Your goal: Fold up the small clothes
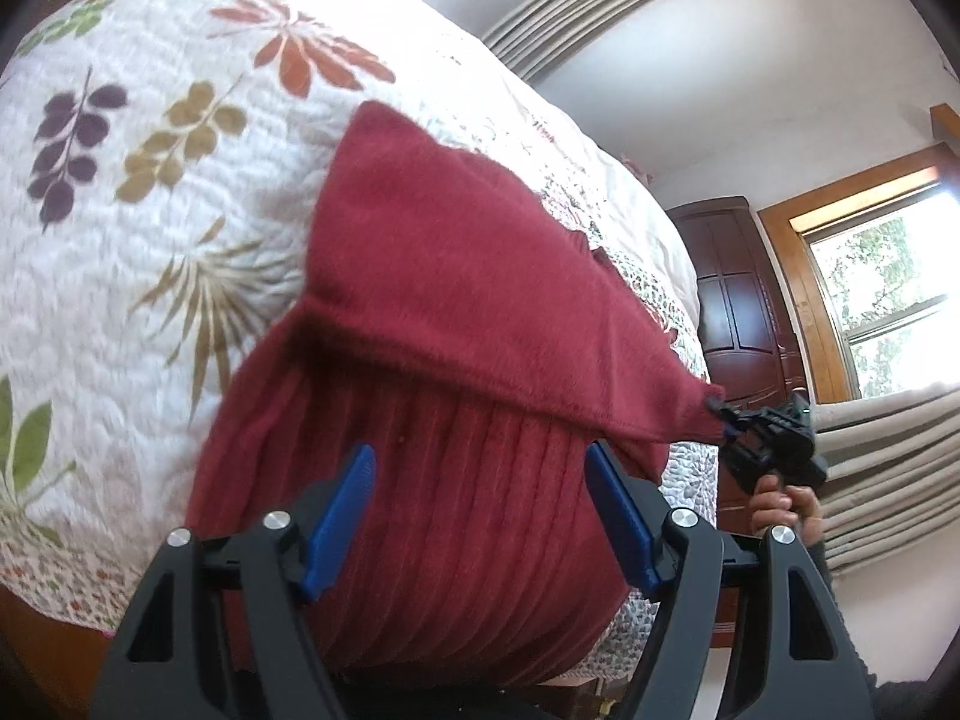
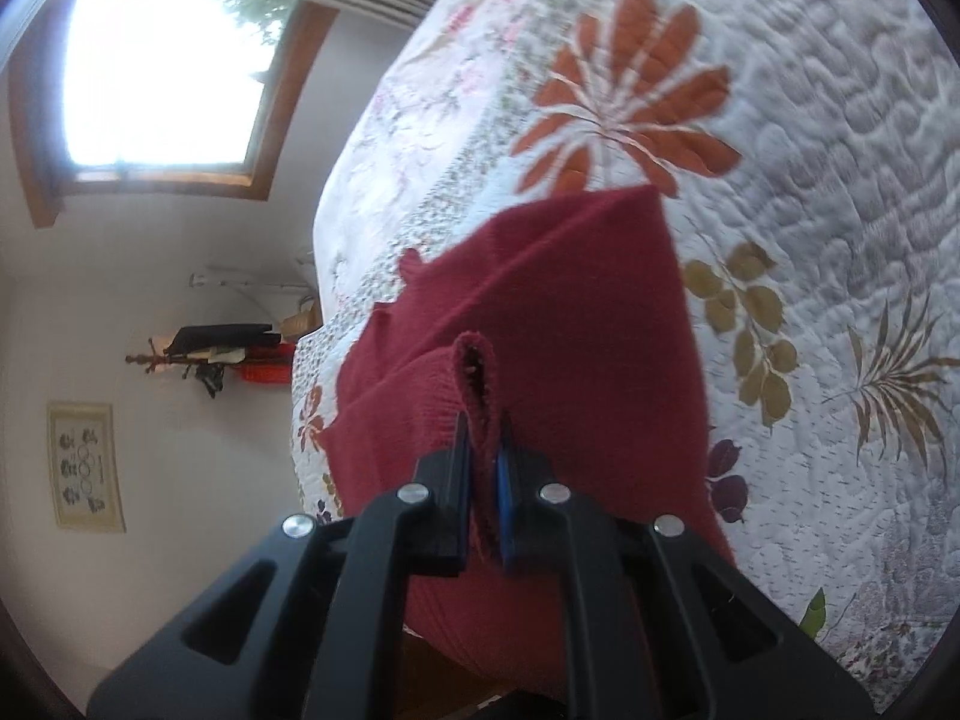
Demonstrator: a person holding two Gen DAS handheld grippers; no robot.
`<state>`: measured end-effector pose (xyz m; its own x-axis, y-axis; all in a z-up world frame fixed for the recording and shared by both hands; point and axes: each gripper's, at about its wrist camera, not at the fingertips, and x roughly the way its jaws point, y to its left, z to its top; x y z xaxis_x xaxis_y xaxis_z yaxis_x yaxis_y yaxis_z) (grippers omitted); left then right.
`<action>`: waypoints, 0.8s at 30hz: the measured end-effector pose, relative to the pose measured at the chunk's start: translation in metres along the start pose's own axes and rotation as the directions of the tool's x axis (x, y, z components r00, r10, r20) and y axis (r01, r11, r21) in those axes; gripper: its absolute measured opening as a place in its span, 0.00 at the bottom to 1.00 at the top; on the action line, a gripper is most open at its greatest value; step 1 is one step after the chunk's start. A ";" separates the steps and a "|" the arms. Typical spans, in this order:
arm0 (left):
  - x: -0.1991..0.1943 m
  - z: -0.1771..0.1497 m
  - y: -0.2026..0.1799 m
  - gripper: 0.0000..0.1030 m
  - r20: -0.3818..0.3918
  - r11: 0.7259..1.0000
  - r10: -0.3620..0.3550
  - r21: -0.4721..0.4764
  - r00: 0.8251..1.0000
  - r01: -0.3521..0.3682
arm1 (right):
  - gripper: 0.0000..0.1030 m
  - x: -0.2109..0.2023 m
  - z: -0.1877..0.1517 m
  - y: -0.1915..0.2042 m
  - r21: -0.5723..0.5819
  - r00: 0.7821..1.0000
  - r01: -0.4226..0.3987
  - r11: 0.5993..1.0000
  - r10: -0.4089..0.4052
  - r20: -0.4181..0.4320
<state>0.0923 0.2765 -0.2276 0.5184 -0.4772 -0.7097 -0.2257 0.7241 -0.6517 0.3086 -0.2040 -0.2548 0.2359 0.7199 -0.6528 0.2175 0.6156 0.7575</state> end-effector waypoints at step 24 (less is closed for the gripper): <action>0.012 -0.007 -0.016 0.70 -0.061 1.000 0.018 0.021 0.998 -0.017 | 0.05 0.009 0.000 -0.043 0.031 0.999 0.043 0.999 -0.042 -0.013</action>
<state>0.0965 0.2557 -0.2277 0.4630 -0.4935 -0.7363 -0.2166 0.7425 -0.6339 0.3009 -0.2240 -0.2930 0.2147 0.6971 -0.6840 0.2566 0.6355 0.7282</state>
